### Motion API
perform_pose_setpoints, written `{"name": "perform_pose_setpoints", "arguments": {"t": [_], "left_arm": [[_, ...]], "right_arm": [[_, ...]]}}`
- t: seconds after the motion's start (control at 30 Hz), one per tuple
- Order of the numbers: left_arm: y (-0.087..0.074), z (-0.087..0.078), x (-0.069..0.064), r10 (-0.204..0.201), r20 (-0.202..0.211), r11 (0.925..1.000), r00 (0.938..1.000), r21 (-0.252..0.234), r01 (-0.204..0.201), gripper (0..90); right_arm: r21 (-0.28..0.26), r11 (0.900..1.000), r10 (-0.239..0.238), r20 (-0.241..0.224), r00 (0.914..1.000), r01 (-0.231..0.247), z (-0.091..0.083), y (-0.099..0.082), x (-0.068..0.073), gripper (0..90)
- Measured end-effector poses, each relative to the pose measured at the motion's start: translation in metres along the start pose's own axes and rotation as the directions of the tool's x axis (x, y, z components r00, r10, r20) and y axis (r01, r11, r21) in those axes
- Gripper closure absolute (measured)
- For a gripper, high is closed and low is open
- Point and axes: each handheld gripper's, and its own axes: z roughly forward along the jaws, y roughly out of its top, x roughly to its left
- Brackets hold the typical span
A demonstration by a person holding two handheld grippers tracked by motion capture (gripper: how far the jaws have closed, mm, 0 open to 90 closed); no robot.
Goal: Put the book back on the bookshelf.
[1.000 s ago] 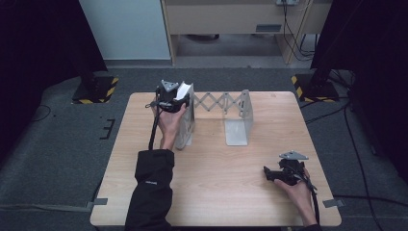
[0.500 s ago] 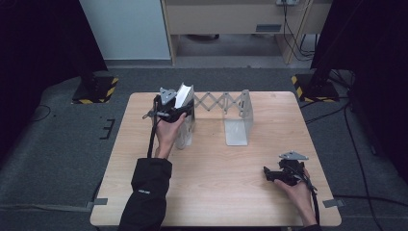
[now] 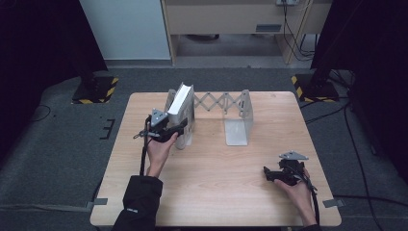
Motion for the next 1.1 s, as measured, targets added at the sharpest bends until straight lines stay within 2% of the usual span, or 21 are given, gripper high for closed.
{"name": "perform_pose_setpoints", "arguments": {"t": [0.13,0.2,0.57,0.73,0.87,0.93,1.1], "left_arm": [[-0.011,-0.004,0.003,-0.023,-0.002,0.9995,0.9997,0.024,0.023,38.8],[-0.016,-0.004,0.006,-0.034,0.001,0.9994,0.9994,0.008,0.034,44.4],[-0.015,0.004,-0.004,-0.030,-0.039,0.9995,0.9988,-0.012,0.029,45.1],[-0.020,0.008,-0.006,-0.043,-0.008,0.9982,0.9991,-0.043,0.042,40.7],[-0.027,0.002,-0.005,-0.021,0.027,0.9997,0.9994,-0.013,0.022,40.8],[-0.028,0.001,-0.006,-0.007,0.026,0.9999,0.9996,-0.007,0.007,42.7],[-0.027,0.003,-0.010,-0.006,0.027,1.0000,0.9996,0.000,0.006,44.1]], "right_arm": [[0.001,1.0000,-0.003,-0.001,1.0000,0.003,0.000,0.000,0.000,3.4],[0.000,1.0000,0.000,0.000,1.0000,0.000,0.000,0.000,0.000,3.4],[0.000,1.0000,-0.001,0.000,1.0000,0.001,0.000,0.000,0.000,3.4],[0.001,1.0000,-0.001,-0.001,1.0000,0.001,0.000,0.000,0.000,3.4],[0.001,1.0000,-0.002,-0.001,1.0000,0.002,0.000,0.000,0.000,3.4],[0.001,1.0000,0.000,0.000,1.0000,0.000,0.000,0.000,0.000,3.4],[0.000,1.0000,0.000,0.000,1.0000,0.000,0.000,0.000,0.000,3.4]]}}
